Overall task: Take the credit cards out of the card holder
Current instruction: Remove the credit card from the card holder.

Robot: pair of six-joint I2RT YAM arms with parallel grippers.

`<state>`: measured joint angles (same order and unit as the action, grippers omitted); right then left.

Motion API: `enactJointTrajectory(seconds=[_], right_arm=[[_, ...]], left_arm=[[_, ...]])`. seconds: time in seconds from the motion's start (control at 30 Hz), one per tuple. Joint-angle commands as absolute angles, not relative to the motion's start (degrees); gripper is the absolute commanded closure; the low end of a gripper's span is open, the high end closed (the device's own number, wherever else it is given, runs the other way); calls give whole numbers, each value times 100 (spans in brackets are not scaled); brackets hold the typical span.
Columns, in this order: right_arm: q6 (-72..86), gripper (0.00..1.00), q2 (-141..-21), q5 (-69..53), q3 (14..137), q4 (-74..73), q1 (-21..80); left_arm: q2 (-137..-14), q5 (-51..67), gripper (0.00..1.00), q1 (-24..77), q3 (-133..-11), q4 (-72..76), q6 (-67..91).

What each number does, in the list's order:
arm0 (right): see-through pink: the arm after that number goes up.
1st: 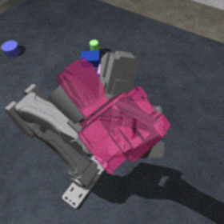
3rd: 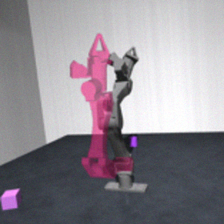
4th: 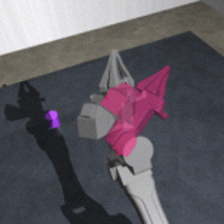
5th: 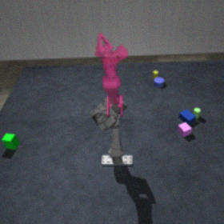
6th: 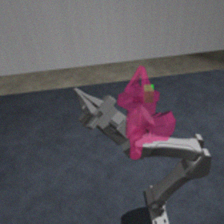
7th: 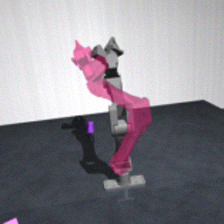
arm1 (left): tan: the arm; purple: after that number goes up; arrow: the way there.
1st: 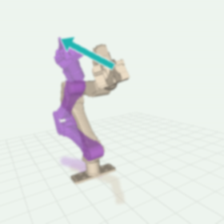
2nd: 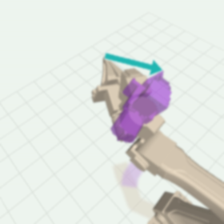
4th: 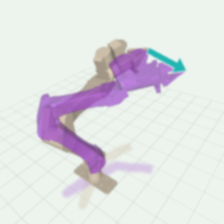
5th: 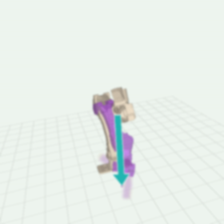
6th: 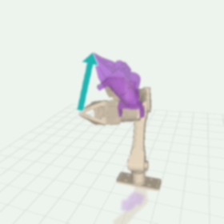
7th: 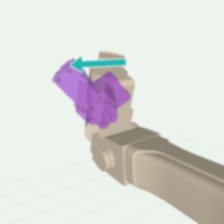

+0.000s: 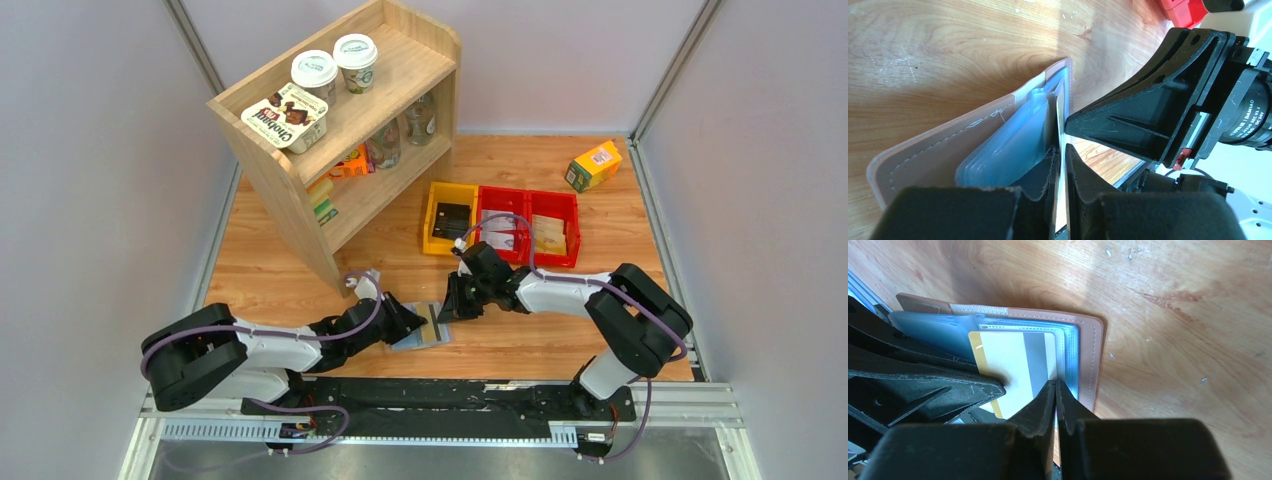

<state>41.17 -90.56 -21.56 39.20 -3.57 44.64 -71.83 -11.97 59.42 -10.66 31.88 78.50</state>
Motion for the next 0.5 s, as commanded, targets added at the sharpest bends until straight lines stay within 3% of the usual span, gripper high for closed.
enactJointTrajectory(seconds=[0.0, 0.47], right_arm=[[4096, 92, -9255, -1881, 3753, -554, 4465], [4157, 92, -9396, -1811, 3762, -624, 4403]], left_arm=[[-7093, -1019, 87, 5950, -1187, 3753, 7866], [-5520, -1354, 91, 5950, -958, 2277, 8112]])
